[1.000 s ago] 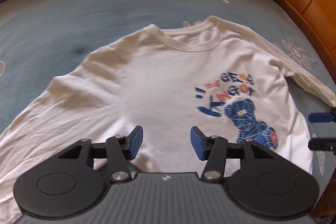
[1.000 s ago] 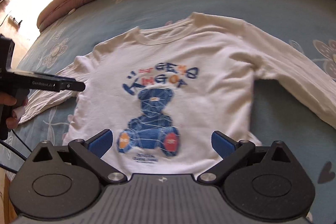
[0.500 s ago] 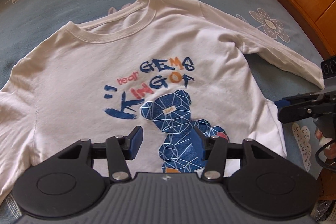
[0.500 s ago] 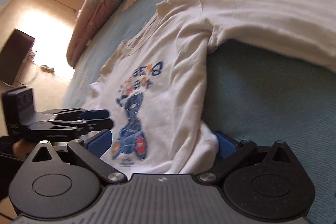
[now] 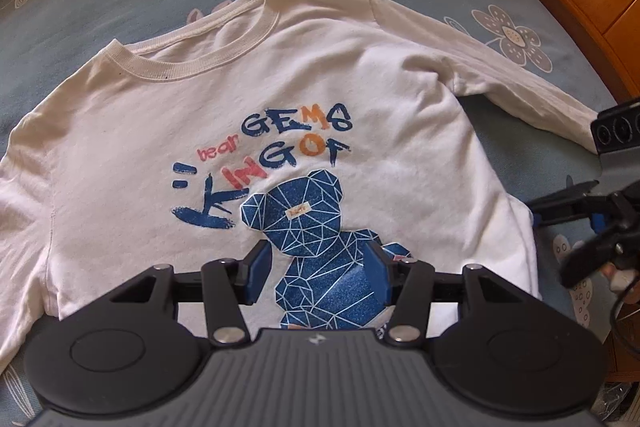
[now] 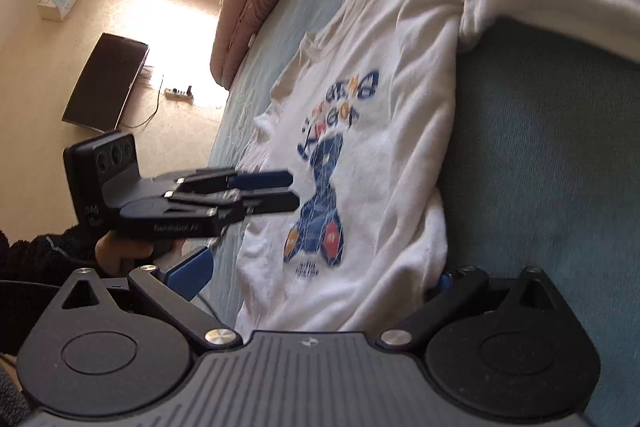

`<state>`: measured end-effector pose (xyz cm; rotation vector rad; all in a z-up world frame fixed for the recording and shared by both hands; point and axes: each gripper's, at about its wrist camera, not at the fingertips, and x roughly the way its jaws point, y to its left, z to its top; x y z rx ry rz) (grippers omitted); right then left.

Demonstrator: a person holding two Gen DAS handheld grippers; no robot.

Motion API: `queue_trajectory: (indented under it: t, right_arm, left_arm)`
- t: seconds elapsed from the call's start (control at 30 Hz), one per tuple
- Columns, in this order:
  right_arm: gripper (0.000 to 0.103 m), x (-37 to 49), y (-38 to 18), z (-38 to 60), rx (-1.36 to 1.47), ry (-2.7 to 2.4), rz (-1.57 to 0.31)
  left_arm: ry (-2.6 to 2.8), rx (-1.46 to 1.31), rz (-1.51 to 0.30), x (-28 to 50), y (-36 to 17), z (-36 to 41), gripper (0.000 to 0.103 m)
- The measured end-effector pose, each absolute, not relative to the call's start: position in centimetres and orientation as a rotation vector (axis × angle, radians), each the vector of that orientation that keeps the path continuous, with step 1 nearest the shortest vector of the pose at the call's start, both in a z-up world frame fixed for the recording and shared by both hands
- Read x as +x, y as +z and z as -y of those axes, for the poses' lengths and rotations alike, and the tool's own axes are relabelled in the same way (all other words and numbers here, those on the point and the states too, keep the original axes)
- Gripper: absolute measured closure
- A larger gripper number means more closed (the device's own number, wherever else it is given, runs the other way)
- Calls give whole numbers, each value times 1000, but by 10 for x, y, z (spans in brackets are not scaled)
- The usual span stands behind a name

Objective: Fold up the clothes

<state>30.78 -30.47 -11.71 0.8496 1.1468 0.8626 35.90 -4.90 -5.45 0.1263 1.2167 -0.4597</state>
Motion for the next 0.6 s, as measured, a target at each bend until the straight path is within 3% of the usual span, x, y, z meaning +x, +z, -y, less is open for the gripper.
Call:
queue_trajectory:
  t: [0.2, 0.6]
  right_arm:
    - [0, 252, -125, 296, 860, 916, -1354]
    - [0, 235, -125, 304, 995, 662, -1111]
  left_arm:
    - [-438, 112, -1234, 357, -60, 40, 51]
    - [-433, 87, -1268, 349, -64, 34, 51]
